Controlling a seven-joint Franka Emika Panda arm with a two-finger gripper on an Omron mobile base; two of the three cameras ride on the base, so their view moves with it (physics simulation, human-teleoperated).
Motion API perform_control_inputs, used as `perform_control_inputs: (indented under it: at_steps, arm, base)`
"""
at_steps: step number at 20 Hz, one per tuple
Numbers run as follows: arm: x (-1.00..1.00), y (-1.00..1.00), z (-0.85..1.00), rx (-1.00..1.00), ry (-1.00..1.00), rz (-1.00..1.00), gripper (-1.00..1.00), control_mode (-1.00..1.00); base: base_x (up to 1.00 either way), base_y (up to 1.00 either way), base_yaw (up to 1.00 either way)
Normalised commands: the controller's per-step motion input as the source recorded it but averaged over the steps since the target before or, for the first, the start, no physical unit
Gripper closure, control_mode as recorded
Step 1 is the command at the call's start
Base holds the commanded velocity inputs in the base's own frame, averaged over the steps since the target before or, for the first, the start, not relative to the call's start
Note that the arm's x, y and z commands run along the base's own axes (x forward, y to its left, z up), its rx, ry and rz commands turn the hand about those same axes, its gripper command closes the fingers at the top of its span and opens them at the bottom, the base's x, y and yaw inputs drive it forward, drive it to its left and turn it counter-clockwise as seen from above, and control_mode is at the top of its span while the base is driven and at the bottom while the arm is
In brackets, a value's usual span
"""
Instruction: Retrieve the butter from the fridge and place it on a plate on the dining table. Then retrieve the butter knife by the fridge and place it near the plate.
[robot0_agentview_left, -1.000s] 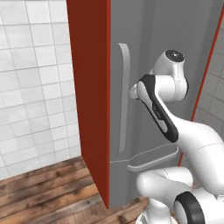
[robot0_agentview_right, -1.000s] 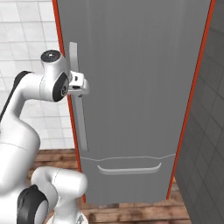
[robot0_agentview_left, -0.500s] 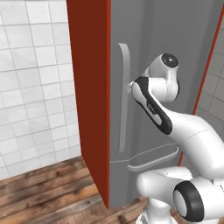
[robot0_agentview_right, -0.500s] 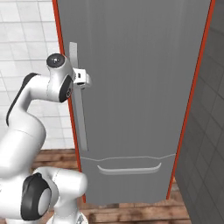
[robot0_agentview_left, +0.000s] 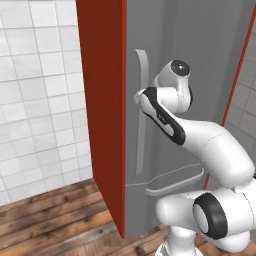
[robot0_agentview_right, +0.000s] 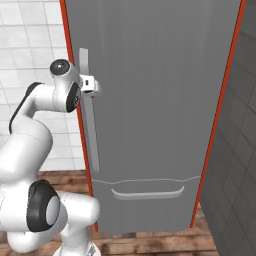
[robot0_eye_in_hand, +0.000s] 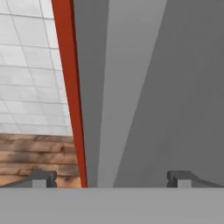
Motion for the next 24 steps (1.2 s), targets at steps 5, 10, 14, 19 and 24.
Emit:
perform_control_inputs:
  at_steps: [5, 10, 14, 19, 24]
  arm:
    - [0.45, 0.00, -0.06, 0.00, 0.00, 0.00, -1.00, -1.00]
    - [0.44, -0.03, -0.11, 0.00, 0.00, 0.00, -1.00, -1.00]
    - [0.40, 0.00, -0.13, 0.00, 0.00, 0.00, -1.00, -1.00]
    - [0.32, 0.00, -0.16, 0.00, -0.05, 0.02, -1.00, -1.00]
    - [0.29, 0.00, -0.21, 0.00, -0.13, 0.00, -1.00, -1.00]
  base:
    - [0.00, 0.00, 0.00]
    - [0.00, 0.00, 0.00]
    - [0.00, 0.00, 0.00]
    - [0.00, 0.00, 0.00]
    - [0.00, 0.00, 0.00]
